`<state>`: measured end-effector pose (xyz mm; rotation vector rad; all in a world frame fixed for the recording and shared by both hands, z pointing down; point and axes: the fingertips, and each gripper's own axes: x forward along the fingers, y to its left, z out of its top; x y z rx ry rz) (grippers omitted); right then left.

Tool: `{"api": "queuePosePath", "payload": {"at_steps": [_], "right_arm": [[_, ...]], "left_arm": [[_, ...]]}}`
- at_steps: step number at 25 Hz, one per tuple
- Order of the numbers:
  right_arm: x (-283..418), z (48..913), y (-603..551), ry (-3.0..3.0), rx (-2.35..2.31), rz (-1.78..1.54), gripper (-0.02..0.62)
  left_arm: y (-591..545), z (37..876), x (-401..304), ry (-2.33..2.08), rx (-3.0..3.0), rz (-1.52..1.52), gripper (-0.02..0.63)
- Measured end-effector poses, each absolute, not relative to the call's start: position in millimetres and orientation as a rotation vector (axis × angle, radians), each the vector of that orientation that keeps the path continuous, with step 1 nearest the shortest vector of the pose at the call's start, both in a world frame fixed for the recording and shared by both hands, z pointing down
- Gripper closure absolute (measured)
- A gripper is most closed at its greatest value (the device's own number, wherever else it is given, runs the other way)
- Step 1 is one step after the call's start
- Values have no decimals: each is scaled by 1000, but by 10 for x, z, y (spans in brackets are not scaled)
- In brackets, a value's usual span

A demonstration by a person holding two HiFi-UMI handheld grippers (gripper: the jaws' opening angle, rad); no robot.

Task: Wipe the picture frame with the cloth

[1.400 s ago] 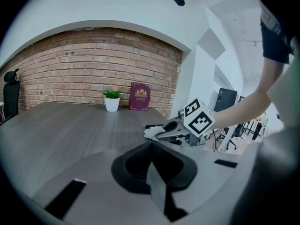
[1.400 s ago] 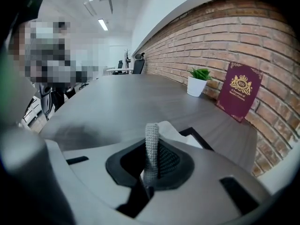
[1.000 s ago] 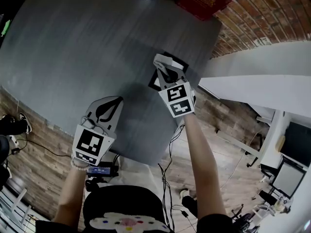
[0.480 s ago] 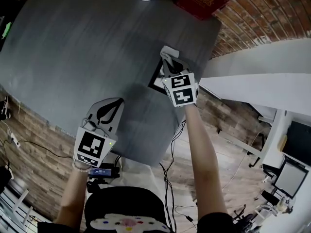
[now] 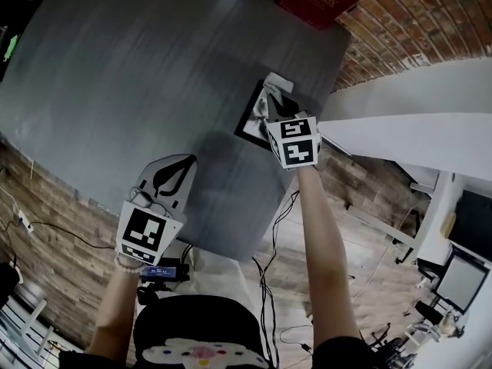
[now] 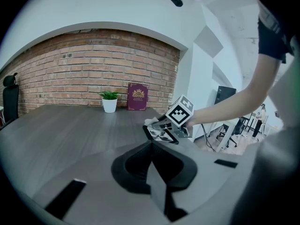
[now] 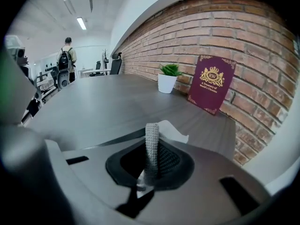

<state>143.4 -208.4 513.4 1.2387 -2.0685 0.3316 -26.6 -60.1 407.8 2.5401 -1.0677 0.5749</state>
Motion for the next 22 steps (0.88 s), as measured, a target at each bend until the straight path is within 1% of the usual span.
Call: {"api": "queuePosePath", "payload": {"at_steps": [22], "right_arm": [[2011, 5067, -1829, -1977, 1373, 375, 571]], "left_arm": [[-589, 4071, -196, -1011, 2573, 570, 597]]}}
